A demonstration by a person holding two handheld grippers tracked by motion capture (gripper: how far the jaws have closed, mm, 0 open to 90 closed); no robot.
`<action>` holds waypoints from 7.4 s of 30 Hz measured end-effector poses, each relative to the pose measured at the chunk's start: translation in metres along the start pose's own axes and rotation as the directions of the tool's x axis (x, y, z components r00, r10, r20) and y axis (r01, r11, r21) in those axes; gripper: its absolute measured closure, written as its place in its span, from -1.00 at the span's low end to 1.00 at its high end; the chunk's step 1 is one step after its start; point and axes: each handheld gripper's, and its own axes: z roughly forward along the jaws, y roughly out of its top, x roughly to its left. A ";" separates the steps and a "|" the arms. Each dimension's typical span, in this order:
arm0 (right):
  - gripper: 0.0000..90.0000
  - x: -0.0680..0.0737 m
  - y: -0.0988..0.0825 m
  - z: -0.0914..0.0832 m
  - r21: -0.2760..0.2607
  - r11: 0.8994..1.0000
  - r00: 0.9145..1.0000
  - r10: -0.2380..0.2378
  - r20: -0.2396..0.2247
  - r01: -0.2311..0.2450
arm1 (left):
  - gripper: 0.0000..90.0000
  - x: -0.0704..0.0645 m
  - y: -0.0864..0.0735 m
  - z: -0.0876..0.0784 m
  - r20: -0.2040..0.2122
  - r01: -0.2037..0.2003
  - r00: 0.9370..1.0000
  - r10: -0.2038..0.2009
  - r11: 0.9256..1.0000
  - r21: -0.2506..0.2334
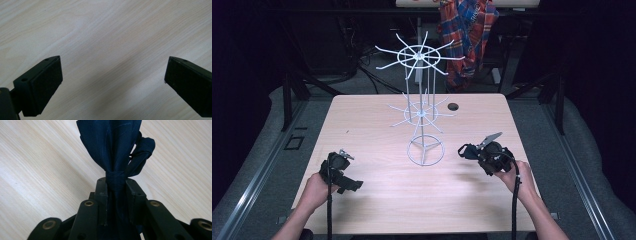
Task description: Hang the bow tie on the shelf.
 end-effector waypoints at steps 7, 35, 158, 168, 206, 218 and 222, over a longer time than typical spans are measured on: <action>0.64 0.002 0.003 -0.004 -0.033 0.999 1.000 0.015 -0.019 -0.016 | -0.96 0.000 0.000 0.000 -0.002 -0.001 1.000 0.001 1.000 -0.005; 0.64 0.014 0.017 -0.032 -0.220 0.975 0.999 0.034 0.011 -0.031 | -0.95 -0.001 0.001 0.001 0.008 -0.009 1.000 0.009 1.000 -0.005; 0.65 0.010 0.072 -0.023 -0.341 0.932 0.989 0.082 -0.119 -0.119 | -0.95 -0.003 0.001 0.001 0.008 -0.012 1.000 0.012 1.000 0.003; 0.65 0.014 0.075 -0.021 -0.338 0.936 0.990 0.059 -0.129 -0.100 | -0.95 -0.003 0.001 0.001 0.007 -0.012 1.000 0.012 1.000 0.007; 0.54 0.018 0.078 0.007 -0.275 0.951 0.975 0.086 -0.204 -0.141 | -0.95 -0.004 0.001 0.004 0.011 -0.029 1.000 0.029 0.999 0.027; 0.41 0.024 0.079 0.015 -0.241 0.961 0.977 0.094 -0.192 -0.139 | -0.94 -0.005 0.002 0.005 0.012 -0.036 0.999 0.036 0.999 0.035; 0.30 0.025 0.080 0.016 -0.228 0.964 0.975 0.090 -0.202 -0.136 | -0.94 -0.005 0.002 0.005 0.013 -0.037 0.999 0.037 0.999 0.035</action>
